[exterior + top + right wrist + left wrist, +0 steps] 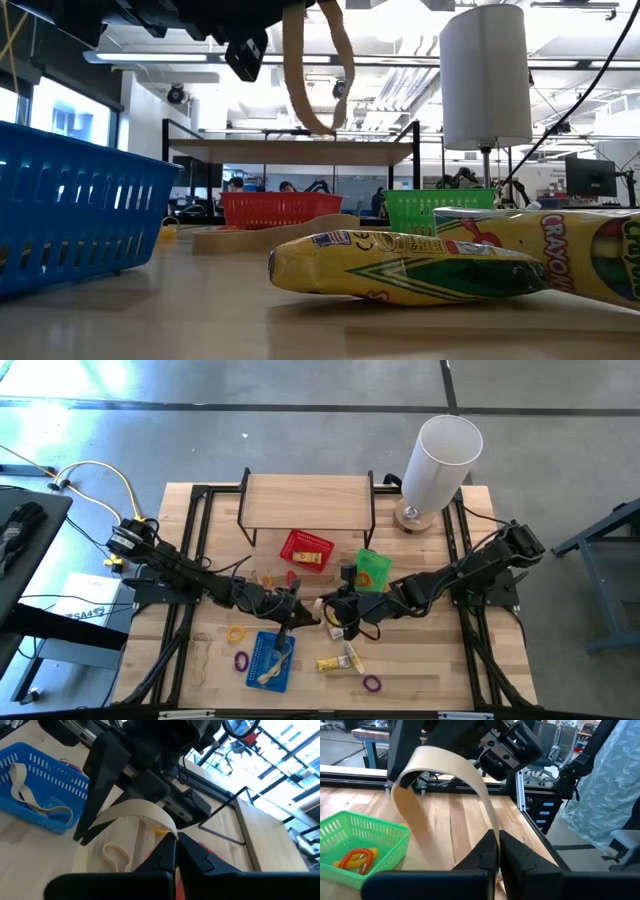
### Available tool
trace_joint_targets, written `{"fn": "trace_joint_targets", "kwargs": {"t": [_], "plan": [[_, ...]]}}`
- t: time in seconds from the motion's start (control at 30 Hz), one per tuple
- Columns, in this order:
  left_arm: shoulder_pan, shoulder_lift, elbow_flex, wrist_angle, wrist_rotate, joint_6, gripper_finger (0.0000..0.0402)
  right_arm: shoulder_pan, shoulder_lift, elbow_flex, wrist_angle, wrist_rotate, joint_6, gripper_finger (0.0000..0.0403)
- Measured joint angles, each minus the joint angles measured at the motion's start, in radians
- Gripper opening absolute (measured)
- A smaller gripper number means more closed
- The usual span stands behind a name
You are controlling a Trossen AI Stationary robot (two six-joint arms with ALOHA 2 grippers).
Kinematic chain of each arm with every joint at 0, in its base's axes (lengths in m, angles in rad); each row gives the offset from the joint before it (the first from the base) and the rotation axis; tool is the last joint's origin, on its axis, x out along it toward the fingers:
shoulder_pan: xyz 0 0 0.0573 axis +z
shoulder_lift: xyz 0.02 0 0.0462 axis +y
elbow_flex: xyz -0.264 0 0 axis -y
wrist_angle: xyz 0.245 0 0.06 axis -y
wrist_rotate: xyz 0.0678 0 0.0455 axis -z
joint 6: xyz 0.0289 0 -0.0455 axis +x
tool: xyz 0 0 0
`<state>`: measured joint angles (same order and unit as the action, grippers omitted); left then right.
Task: Pick & Place Office Desk Supplies
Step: Put the brown rubber band into the blue bin
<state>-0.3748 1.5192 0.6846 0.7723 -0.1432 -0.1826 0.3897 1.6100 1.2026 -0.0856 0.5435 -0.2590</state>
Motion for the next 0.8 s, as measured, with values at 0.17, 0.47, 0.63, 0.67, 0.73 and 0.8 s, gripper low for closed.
{"fn": "trace_joint_targets", "kwargs": {"t": [0.17, 0.47, 0.63, 0.67, 0.73, 0.8], "plan": [[0.0, 0.0, 0.0, -0.001, 0.0, 0.002, 0.0002, 0.0, 0.0, 0.0, -0.038, -0.076, 0.032, 0.0002], [0.0, -0.001, 0.0, -0.012, -0.009, 0.002, 0.0001, 0.016, 0.0, 0.0, -0.087, -0.104, 0.198, 0.0021], [0.0, -0.001, 0.0, -0.022, -0.012, 0.001, 0.0001, 0.02, 0.0, 0.0, -0.111, -0.103, 0.292, 0.0088], [0.0, -0.001, 0.0, -0.026, -0.012, -0.001, 0.0001, 0.023, 0.0, 0.0, -0.114, -0.102, 0.293, 0.0105], [0.0, -0.001, 0.0, -0.033, -0.012, -0.002, 0.0001, 0.029, 0.0, 0.0, -0.113, -0.099, 0.293, 0.014], [0.0, -0.001, 0.0, -0.042, -0.012, -0.003, 0.0001, 0.04, 0.0, 0.0, -0.113, -0.098, 0.301, 0.0173]]}}
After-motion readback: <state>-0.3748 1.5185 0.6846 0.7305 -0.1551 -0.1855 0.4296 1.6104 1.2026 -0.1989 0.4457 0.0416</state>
